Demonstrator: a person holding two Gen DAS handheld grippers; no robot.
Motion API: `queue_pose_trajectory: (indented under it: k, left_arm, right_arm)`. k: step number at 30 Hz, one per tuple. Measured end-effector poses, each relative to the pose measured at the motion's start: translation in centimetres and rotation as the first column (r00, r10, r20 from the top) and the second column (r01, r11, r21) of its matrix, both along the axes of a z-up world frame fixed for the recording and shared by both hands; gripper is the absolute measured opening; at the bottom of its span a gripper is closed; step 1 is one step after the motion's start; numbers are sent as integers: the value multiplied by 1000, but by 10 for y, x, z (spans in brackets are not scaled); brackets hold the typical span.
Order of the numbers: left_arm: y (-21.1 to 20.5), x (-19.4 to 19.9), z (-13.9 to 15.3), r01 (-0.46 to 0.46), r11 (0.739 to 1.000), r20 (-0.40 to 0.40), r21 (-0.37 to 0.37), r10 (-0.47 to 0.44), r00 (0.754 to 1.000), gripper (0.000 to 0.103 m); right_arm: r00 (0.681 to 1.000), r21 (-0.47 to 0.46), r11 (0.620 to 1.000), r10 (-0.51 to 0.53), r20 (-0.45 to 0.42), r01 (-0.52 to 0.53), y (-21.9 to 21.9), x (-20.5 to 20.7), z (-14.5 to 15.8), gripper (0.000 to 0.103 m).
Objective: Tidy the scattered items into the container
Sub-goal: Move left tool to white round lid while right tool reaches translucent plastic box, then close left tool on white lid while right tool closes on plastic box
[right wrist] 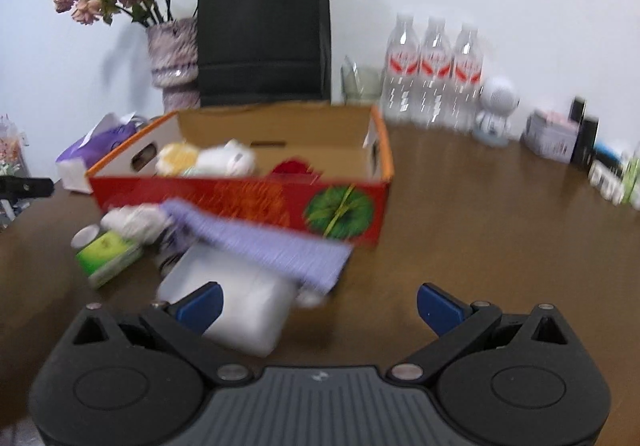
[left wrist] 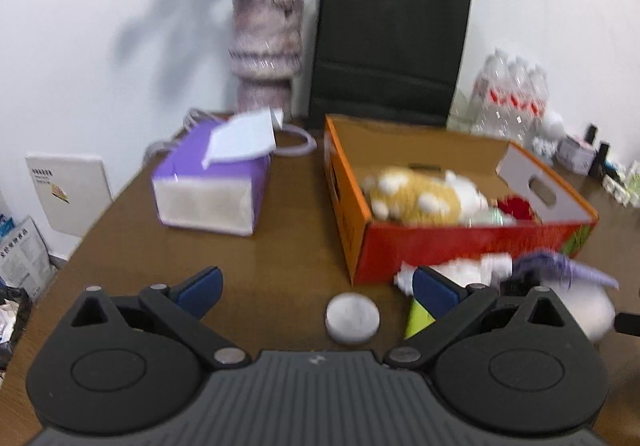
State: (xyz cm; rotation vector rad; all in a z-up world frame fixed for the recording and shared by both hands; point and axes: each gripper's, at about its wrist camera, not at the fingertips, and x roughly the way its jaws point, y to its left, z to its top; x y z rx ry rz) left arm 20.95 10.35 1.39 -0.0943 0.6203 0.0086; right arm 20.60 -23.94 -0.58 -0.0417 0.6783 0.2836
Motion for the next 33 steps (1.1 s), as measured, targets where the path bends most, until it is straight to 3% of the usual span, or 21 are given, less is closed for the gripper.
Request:
queue_pose_trajectory:
  k: [7, 18, 21, 22, 23, 24, 25, 33]
  left_arm:
    - [5, 9, -27, 53, 998, -85, 22, -51, 995, 103]
    - [-4, 35, -51, 132, 989, -100, 62, -126, 987, 101]
    - [-11, 34, -52, 159, 983, -49, 94, -155, 987, 70]
    - [-12, 32, -51, 176, 980, -42, 93, -172, 984, 45]
    - [-14, 31, -49, 186, 978, -39, 93, -183, 982, 40]
    - [-14, 29, -48, 188, 978, -40, 87, -185, 982, 40]
    - [-14, 28, -48, 186, 979, -40, 82, -184, 982, 40]
    - [-18, 13, -45, 169, 985, -17, 41, -168, 986, 40]
  right_arm:
    - [999, 0, 1000, -21, -27, 21, 46, -10, -17, 103]
    - [992, -38, 992, -124, -22, 124, 81, 11, -29, 103]
    - [988, -45, 987, -154, -21, 153, 86, 20, -34, 103]
    - [985, -47, 985, -169, -21, 168, 87, 22, -35, 103]
    - [983, -55, 982, -184, -13, 183, 88, 23, -36, 100]
    - [981, -64, 979, -194, 0, 194, 88, 22, -37, 87]
    - [981, -68, 978, -196, 3, 196, 88, 22, -37, 82]
    - [990, 0, 990, -141, -3, 141, 72, 10, -35, 82]
